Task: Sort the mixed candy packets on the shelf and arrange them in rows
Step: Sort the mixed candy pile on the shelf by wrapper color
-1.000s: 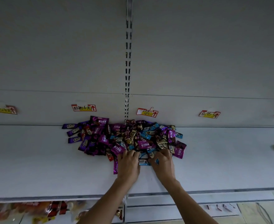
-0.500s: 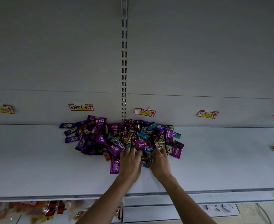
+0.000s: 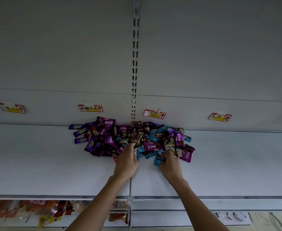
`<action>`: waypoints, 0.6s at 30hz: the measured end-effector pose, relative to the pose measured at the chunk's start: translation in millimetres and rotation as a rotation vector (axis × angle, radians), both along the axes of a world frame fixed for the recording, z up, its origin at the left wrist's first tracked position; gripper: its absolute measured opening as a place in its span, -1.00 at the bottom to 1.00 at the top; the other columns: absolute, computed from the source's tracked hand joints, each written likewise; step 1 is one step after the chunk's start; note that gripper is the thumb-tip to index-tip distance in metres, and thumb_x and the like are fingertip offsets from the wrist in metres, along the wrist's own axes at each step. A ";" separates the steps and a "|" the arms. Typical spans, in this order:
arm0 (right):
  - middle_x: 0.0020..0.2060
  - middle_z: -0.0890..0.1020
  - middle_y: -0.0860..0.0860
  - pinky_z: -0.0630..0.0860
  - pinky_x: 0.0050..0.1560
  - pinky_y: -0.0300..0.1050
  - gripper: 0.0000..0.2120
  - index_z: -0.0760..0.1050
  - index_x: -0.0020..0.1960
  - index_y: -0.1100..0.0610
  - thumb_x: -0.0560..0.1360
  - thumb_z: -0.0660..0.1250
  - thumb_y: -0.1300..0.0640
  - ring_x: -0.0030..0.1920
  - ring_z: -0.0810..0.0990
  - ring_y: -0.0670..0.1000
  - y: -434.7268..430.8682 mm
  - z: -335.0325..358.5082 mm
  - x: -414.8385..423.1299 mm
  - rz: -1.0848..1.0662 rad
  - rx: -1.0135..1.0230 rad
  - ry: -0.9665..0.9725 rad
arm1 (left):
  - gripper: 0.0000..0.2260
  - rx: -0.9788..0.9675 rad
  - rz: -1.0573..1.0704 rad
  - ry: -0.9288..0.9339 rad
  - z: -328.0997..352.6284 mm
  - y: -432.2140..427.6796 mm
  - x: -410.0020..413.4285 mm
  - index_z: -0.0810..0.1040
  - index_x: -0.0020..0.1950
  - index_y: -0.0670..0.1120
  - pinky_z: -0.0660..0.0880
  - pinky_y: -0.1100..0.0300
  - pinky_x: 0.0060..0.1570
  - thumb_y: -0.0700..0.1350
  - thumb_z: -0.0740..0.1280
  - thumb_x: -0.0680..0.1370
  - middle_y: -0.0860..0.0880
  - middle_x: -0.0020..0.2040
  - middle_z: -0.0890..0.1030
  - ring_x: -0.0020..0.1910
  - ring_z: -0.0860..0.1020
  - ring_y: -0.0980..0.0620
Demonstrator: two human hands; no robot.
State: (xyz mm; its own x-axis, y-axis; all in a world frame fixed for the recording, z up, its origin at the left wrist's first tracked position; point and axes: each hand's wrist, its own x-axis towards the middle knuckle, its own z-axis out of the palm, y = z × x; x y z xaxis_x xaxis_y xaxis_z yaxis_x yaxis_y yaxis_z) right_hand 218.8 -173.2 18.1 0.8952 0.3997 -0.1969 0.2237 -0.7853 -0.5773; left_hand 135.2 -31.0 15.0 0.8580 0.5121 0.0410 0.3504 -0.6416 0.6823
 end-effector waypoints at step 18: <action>-0.02 0.64 0.07 0.54 -0.13 -0.12 -0.70 0.55 0.17 0.12 0.45 0.39 0.23 -0.08 0.60 0.04 12.0 -3.3 19.4 0.038 0.049 -0.056 | -0.73 0.264 0.017 0.200 -11.3 4.5 8.7 0.52 0.03 -0.03 0.41 0.29 -0.21 0.14 0.30 0.51 0.06 -0.01 0.60 -0.07 0.56 0.13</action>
